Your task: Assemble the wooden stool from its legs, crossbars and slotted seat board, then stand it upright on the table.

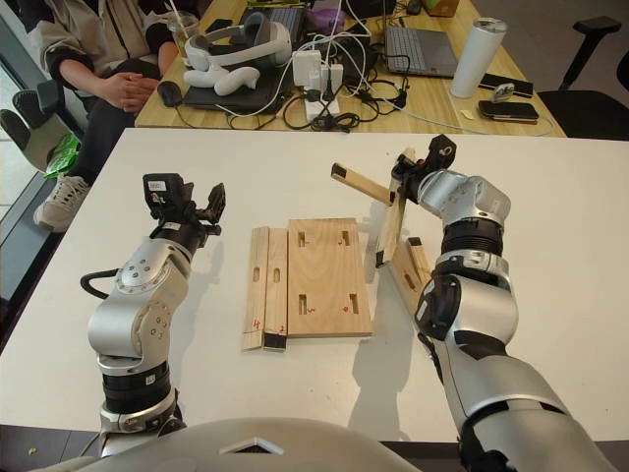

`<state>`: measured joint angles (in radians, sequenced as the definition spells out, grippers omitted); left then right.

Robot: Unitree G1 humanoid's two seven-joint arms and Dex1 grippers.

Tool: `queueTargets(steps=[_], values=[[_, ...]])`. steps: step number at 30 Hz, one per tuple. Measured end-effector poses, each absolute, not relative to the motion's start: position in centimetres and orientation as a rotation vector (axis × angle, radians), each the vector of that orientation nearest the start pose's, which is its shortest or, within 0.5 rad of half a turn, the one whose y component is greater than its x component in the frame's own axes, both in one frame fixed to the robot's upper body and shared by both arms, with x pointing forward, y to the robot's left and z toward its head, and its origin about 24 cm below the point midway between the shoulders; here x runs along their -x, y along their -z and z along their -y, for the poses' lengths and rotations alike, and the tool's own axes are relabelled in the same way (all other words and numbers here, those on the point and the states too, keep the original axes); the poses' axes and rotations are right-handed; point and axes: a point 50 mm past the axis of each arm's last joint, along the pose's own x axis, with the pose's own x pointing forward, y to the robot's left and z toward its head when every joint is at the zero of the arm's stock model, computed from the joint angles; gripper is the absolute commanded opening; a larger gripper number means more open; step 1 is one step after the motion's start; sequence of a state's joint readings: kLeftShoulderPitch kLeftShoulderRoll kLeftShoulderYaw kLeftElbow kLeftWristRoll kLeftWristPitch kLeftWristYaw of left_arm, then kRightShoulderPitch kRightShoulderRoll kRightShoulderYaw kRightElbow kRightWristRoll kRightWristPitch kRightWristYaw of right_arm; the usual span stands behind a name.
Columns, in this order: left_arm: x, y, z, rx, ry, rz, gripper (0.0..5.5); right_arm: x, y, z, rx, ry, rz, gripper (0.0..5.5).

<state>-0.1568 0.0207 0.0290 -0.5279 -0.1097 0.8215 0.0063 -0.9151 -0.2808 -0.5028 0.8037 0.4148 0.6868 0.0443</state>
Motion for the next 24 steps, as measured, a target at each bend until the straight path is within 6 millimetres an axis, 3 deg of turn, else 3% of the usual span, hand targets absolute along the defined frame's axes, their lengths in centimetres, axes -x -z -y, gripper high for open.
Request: queueTargets(steps=[3,6,9,15,20,24], values=[[-25.8,-12.2,-14.0,0.06,0.079,-0.142,2.75,-38.8,-14.1,22.9,-0.649,0.083,-0.193,1.02],[-25.9,-12.0,-13.7,0.056,0.096,-0.145,2.75,-37.6,-14.4,22.6,-0.706,0.085,-0.042,1.02],[-26.0,-11.9,-13.4,0.052,0.115,-0.154,2.75,-36.4,-13.4,21.3,-0.783,0.084,0.025,1.02],[-26.5,-12.5,-12.0,0.084,0.222,-0.139,2.95,-36.0,-14.6,18.9,-1.034,-0.074,0.205,1.02],[-26.2,-13.6,-9.6,0.113,0.443,-0.116,3.52,-36.6,-15.3,17.1,-1.053,-0.172,0.242,1.02],[-25.9,-14.5,-7.5,0.092,0.597,-0.118,3.52,-37.2,-16.9,15.7,-1.048,-0.253,0.284,1.02]])
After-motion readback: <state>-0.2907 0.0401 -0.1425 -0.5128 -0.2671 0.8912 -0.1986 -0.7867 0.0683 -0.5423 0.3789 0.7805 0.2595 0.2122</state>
